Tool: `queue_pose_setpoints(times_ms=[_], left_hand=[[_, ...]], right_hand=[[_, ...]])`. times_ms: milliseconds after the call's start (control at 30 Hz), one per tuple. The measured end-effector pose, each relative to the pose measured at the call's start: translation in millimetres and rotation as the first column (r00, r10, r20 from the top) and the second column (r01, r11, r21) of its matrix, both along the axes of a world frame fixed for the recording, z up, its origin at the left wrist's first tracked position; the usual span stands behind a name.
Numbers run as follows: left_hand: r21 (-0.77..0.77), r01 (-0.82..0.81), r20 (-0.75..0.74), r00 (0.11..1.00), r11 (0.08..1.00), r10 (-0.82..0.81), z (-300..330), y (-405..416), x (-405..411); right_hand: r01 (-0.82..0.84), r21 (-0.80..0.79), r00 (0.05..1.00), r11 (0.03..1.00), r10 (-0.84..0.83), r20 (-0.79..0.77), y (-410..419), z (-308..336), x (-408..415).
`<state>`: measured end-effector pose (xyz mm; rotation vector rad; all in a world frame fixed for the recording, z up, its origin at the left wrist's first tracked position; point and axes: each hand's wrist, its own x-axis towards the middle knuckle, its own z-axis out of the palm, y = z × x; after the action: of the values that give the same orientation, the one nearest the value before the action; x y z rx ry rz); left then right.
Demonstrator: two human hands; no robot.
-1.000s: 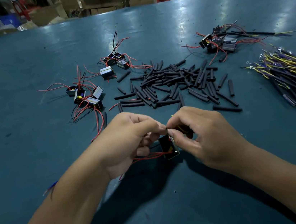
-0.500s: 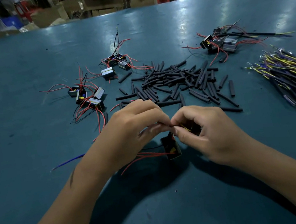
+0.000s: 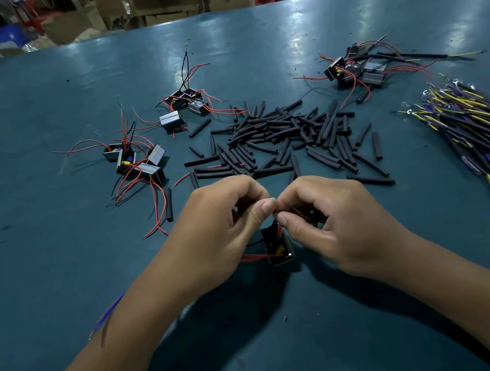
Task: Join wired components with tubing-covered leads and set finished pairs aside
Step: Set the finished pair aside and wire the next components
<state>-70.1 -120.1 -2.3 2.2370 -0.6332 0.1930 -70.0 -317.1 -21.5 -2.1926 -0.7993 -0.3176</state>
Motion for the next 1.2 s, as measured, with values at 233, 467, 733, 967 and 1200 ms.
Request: queue_pose_setpoints(times_ms=[233,467,733,967,1200], left_hand=[[0.049,-0.012,0.004,1.0,0.999,0.012,3.0,-1.1,-1.9],[0.351,0.058,0.389,0.899,0.934,-0.202,5.2,8.5,6.6],[0.16,0.087,0.111,0.988,0.983,-0.106,3.7,3.7,2.9],[-0.144,-0.014,-0.329,0.944,0.989,-0.034,5.3,-0.8,-2.9],[-0.275,-0.205,-0.601,0.799,0.939,-0.002,9.6,-6.1,-10.5]], right_hand=[[0.011,0.033,0.999,0.999,-0.01,-0.034,-0.1,0.0,0.7],[-0.031,0.116,0.982,0.993,0.052,-0.184,-4.0,-0.8,3.6],[-0.031,0.08,0.994,0.996,0.039,-0.101,-3.8,-0.3,1.9],[-0.013,0.021,1.0,1.0,0.013,-0.008,-2.6,-2.0,1.0],[0.011,-0.12,0.973,0.993,0.017,0.229,-1.3,0.0,-2.3]])
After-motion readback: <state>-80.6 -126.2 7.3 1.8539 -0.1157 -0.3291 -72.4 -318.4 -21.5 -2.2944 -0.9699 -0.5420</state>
